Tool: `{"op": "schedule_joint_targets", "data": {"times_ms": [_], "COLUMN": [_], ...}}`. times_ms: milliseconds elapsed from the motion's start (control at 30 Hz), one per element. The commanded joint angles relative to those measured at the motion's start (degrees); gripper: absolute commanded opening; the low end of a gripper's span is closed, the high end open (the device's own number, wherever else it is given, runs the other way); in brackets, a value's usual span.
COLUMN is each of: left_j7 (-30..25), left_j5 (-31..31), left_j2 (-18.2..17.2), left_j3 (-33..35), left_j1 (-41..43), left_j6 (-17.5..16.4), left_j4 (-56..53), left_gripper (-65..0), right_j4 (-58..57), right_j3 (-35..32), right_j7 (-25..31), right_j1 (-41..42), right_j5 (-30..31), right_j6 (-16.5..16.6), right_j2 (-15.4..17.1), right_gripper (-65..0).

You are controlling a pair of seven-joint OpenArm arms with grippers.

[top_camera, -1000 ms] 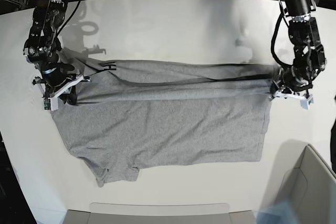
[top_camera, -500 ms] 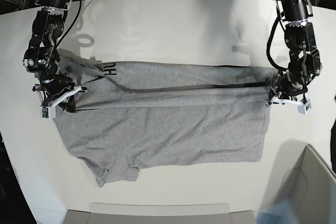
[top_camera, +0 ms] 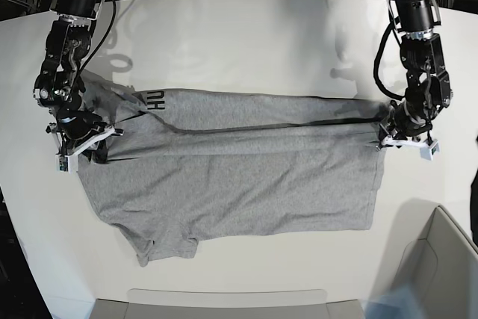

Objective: Fold the T-shirt properly
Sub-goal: 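Lower the folded edge with both grippers and release it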

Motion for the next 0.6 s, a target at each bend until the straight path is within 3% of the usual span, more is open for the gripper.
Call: {"op": "schedule_joint_targets", "data": {"times_ms": [0,100,200,333,567], "left_j7": [-1.1,-1.0,-1.0,-0.9,-0.9], "left_j5": [0.0,0.0,-0.2,-0.2,-0.2], "left_j2": [-1.1,-1.2,-1.2,-1.2,-1.3], "left_j3": [-0.3,-0.3,-0.3,-0.7,-0.9], "left_j1": [-1.0,-0.7,-0.5,2.6,7.4], "left_j6": [-0.1,-0.1,0.1,0.3,0.3], "left_j4": [1.1,2.7,6.7,12.8,18.6], "left_gripper": [-51.7,-46.7,-45.8,-45.8,-45.8], "right_j4": [1.7,3.2,5.1,9.0,12.2], "right_j3": [0.3,0.3,0.7,1.0,7.5], "right_j7": [1.6,1.6,1.6,1.6,-0.5], "right_j1": [1.2,1.0,1.1,0.5,-2.9], "right_j5": [0.1,0.2,0.2,0.2,0.6], "right_j6": [-0.2,-0.2,-0.2,-0.2,-0.2], "right_j2": [0.9,0.9,0.9,1.0,1.0], "right_gripper": [-52.9,-43.8,-38.5,-38.0,-37.8]}}
